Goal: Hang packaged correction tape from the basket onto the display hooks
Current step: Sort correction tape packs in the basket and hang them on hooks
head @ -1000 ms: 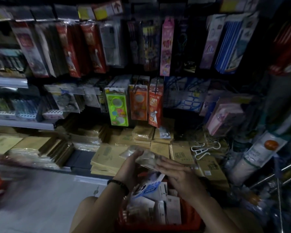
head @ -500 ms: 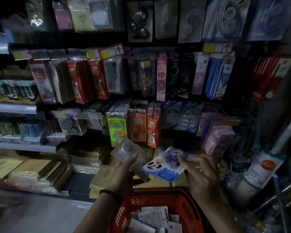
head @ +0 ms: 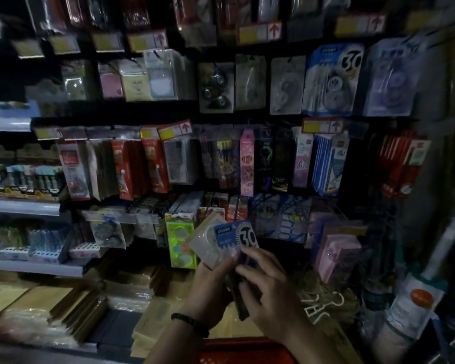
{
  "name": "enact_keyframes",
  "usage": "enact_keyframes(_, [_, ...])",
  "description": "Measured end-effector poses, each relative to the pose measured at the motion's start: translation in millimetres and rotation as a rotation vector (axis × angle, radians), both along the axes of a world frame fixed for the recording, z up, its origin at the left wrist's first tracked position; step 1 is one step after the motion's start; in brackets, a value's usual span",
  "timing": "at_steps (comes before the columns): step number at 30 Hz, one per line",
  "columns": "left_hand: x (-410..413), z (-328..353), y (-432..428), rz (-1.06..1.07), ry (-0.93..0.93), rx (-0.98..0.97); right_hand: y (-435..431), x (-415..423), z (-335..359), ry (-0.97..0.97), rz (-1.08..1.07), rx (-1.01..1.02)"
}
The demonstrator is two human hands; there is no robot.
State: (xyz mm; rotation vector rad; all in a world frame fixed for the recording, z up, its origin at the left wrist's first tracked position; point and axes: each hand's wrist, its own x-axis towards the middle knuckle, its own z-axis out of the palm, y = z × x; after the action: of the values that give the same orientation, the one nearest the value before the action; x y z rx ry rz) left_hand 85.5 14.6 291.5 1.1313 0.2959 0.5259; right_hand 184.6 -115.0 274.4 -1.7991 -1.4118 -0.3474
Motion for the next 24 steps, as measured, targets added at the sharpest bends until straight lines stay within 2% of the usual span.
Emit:
enact_keyframes(5, [10, 44, 15, -0.021, -0.020, 0.132, -8, 27, 37, -0.191, 0.040, -0.166])
enact_keyframes(9, [24, 81, 25, -0.049, -0.059, 0.169, -8, 45, 69, -0.300, 0.021, -0.101])
enact_keyframes(13, [40, 120, 30, -0.045, -0.042, 0.199, -12, 64, 107, -0.242, 0.005, -0.001])
enact_keyframes(16, [51, 144, 36, -0.067, -0.005, 0.240, -16, 93, 136, -0.308, -0.095, 0.044])
enact_keyframes(21, [71, 185, 41, 0.003, -0.001, 0.366, -29, 144, 191, -0.204, -0.273, 0.108])
enact_keyframes(24, [86, 209, 44, 0.071, -0.007, 0.404, -28, 169, 222, -0.244, -0.383, 0.143])
